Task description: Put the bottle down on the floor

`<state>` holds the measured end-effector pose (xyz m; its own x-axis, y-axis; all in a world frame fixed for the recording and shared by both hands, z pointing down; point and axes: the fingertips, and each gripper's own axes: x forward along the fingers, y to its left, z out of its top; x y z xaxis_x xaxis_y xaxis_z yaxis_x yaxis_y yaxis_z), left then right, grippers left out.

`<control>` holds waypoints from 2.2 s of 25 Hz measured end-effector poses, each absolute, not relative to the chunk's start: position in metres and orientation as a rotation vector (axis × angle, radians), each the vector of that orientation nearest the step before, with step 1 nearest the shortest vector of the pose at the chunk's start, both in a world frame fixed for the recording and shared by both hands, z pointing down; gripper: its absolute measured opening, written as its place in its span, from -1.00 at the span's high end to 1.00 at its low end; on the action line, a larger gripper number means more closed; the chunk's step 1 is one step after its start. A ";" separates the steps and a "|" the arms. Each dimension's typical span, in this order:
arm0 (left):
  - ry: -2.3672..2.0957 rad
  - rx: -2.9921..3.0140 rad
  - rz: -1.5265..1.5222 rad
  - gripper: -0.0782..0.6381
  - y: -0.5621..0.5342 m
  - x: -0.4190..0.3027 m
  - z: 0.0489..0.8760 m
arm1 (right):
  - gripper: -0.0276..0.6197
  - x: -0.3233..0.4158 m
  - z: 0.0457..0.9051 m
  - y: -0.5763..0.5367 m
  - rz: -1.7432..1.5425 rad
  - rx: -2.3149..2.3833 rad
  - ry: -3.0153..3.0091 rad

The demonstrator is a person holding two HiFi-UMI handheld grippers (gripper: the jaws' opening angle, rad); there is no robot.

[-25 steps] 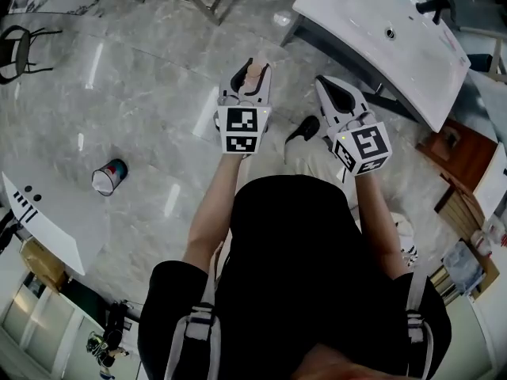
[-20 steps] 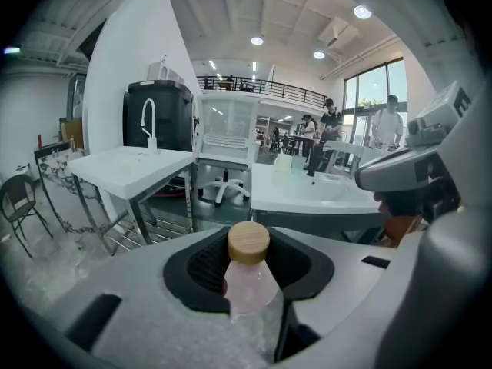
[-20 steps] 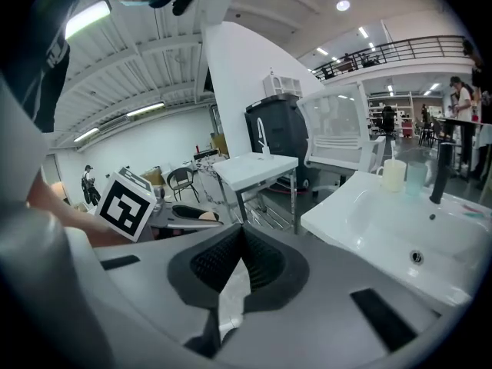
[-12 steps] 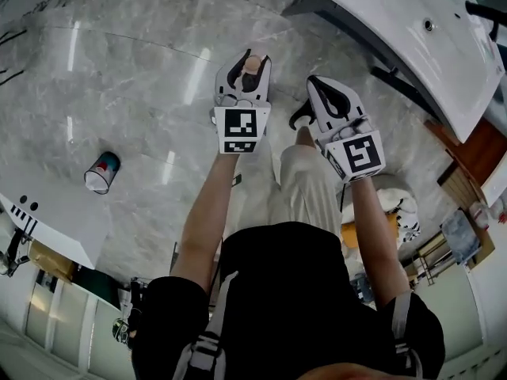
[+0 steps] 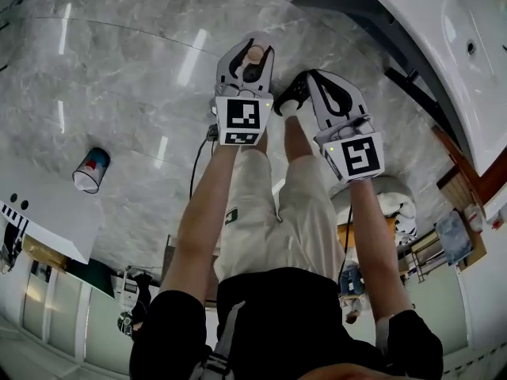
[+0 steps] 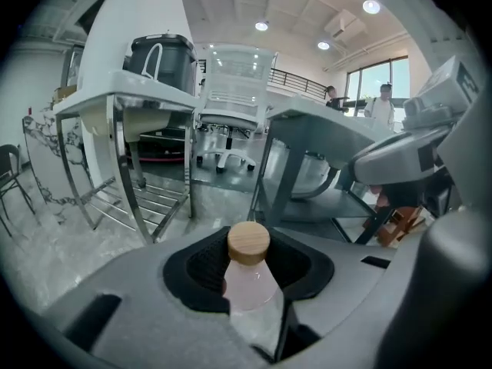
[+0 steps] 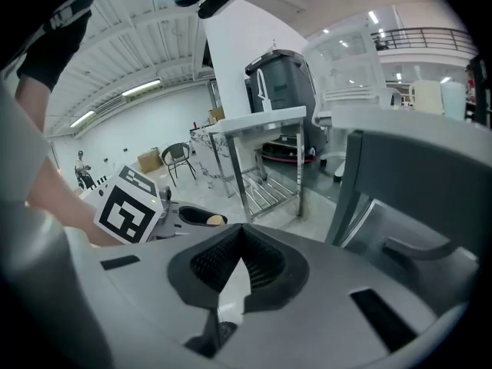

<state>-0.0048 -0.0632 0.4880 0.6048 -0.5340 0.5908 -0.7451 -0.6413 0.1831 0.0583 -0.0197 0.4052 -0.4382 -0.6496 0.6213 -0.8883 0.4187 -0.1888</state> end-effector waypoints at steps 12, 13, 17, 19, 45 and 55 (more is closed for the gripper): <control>-1.169 2.271 0.707 0.37 -0.070 -0.012 0.661 | 0.90 0.062 0.584 -0.035 0.708 1.176 -2.213; -1.174 2.269 0.709 0.37 -0.071 -0.011 0.674 | 0.90 0.064 0.596 -0.036 0.703 1.172 -2.214; -1.170 2.240 0.719 0.37 -0.063 -0.001 0.728 | 0.90 0.073 0.645 -0.036 0.678 1.122 -2.215; -1.166 2.252 0.733 0.37 -0.062 0.003 0.754 | 0.90 0.074 0.670 -0.037 0.664 1.091 -2.212; -1.196 2.146 0.822 0.37 -0.078 -0.012 0.979 | 0.90 0.061 0.842 -0.034 0.696 1.003 -2.171; -1.166 2.135 0.868 0.37 -0.090 -0.012 1.017 | 0.90 0.051 0.864 -0.038 0.713 0.964 -2.176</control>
